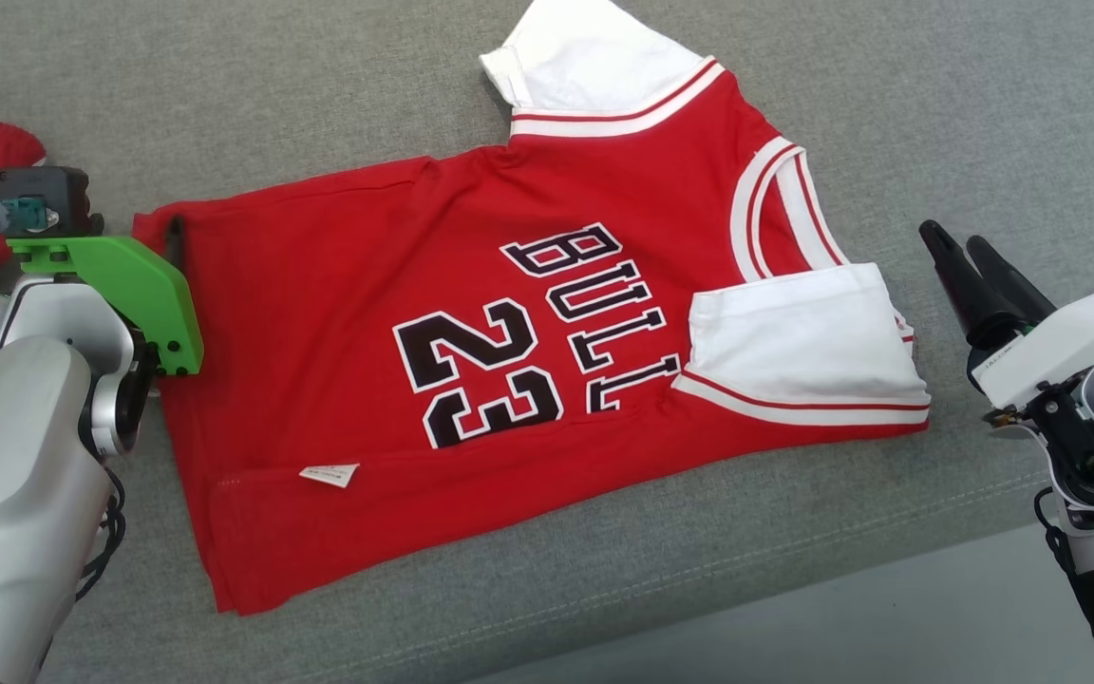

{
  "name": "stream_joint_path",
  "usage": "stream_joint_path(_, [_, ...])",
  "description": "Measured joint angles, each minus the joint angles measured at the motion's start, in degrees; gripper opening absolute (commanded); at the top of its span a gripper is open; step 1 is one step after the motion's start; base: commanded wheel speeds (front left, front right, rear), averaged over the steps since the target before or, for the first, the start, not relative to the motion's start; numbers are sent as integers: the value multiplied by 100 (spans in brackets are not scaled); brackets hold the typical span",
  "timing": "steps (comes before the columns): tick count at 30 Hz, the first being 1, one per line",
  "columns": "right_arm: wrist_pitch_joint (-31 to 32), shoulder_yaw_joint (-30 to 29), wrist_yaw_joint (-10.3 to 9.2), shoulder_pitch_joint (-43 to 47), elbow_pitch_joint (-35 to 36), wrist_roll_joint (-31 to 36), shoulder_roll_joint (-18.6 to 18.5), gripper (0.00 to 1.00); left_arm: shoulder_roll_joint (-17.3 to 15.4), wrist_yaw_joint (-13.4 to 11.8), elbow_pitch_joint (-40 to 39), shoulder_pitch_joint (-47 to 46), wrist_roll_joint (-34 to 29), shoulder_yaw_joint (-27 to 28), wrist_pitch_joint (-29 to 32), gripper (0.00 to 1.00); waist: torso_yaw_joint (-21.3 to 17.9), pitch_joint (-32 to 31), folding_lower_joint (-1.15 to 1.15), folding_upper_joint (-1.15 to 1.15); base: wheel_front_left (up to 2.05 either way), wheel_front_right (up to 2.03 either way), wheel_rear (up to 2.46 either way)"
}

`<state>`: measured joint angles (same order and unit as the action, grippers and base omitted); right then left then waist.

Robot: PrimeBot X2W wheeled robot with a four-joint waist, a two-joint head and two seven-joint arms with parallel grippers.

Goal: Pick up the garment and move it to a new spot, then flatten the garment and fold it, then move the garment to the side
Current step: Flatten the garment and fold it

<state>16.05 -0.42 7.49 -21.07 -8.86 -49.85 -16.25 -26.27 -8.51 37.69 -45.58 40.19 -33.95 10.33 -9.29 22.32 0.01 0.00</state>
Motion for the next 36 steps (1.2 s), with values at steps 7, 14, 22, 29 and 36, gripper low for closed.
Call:
stream_joint_path(7, [-62,43,-1,-48,-10,-98,-98,100,40,135,437,-228,-20,-107,118,100,-73,120,0,0,0,0,0])
stream_joint_path(14, [-109,88,0,-112,-41,-143,-113,100,196,352,553,-254,9,-200,58,16,-14,101,0,0,0,0,0])
stream_joint_path(22, [-102,275,0,-353,-96,-147,-134,100,389,397,832,-358,-1,-235,-334,0,-42,131,0,0,0,0,0])
stream_joint_path(29, [11,522,-1,-945,-216,22,-235,100,506,396,890,-416,2,-171,-778,0,71,155,0,0,0,0,0])
stream_joint_path(36, [500,891,0,-2277,-853,520,-454,100,675,377,590,-408,0,-211,-1047,0,421,229,0,0,0,0,0])
